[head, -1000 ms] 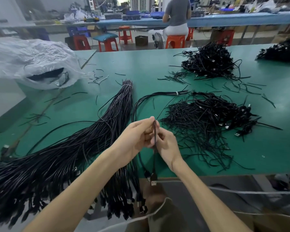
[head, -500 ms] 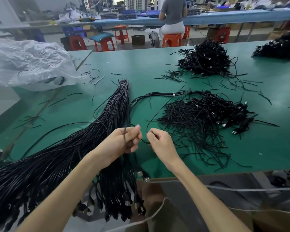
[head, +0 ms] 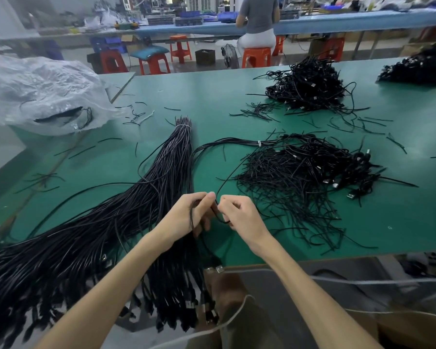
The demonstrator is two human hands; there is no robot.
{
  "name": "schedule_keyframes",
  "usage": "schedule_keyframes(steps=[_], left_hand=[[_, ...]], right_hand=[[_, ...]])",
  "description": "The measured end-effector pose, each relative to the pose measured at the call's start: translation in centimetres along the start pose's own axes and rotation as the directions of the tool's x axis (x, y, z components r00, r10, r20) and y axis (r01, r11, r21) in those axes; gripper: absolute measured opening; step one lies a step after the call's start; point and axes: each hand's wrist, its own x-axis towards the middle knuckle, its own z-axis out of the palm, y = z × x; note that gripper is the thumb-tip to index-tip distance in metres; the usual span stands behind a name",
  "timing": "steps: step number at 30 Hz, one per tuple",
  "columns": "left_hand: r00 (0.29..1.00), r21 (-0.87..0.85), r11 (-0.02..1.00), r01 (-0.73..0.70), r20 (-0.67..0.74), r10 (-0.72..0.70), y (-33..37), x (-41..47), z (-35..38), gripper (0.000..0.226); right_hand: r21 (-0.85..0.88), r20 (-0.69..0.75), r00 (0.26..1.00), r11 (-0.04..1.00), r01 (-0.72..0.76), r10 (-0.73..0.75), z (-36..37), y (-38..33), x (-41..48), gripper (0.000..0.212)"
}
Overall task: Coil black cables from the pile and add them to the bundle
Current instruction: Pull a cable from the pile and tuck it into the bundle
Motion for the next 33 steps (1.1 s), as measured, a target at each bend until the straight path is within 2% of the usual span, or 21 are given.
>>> schedule_keyframes(steps=[3, 7, 13, 17, 23, 26, 29, 33], left_hand=[[1.000, -0.033, 0.999, 0.003, -0.011, -0.004, 0.2, 0.0, 0.1, 0.045], [0.995, 0.064, 0.997, 0.044, -0.098, -0.038, 0.7, 1.6, 0.5, 0.044], [0.957, 0.021, 0.977, 0.214, -0.205, -0.205, -0.3, 4.2, 0.5, 0.017], [0.876, -0.047, 0.946, 0.322, -0.364, -0.316, -1.8, 4.3, -0.5, 0.020], [0.836, -0.283, 0.928, 0.244, -0.423, -0.349, -2.8, 4.1, -0.8, 0.020], [0.842, -0.328, 0.922, 0.206, -0.421, -0.338, -3.4, 4.0, -0.8, 0.022], [0.841, -0.347, 0.926, 0.149, -0.448, -0.304, -3.9, 3.9, -0.7, 0.023], [0.824, -0.385, 0.919, 0.082, -0.493, -0.280, -4.0, 4.0, -0.5, 0.024]], right_hand=[[-0.031, 0.024, 1.000, 0.999, 0.021, -0.020, 0.1, 0.2, 0.0, 0.037], [-0.119, 0.056, 0.998, 0.993, 0.021, -0.015, 0.4, 0.0, 0.0, 0.035], [-0.023, 0.023, 0.999, 0.999, -0.028, 0.028, 0.3, -0.2, -0.1, 0.037], [0.054, -0.016, 0.999, 0.998, -0.031, 0.032, 0.2, 0.1, -0.1, 0.040], [0.076, -0.090, 0.994, 0.996, -0.053, 0.060, 0.4, 0.7, 0.4, 0.010], [0.081, -0.128, 0.987, 0.993, -0.084, 0.094, 0.6, 0.8, 0.7, 0.020], [0.100, -0.108, 0.984, 0.987, -0.128, 0.138, 0.2, 0.1, 2.0, 0.036], [0.052, -0.175, 0.966, 0.982, -0.182, 0.188, -1.8, -1.1, 7.5, 0.056]])
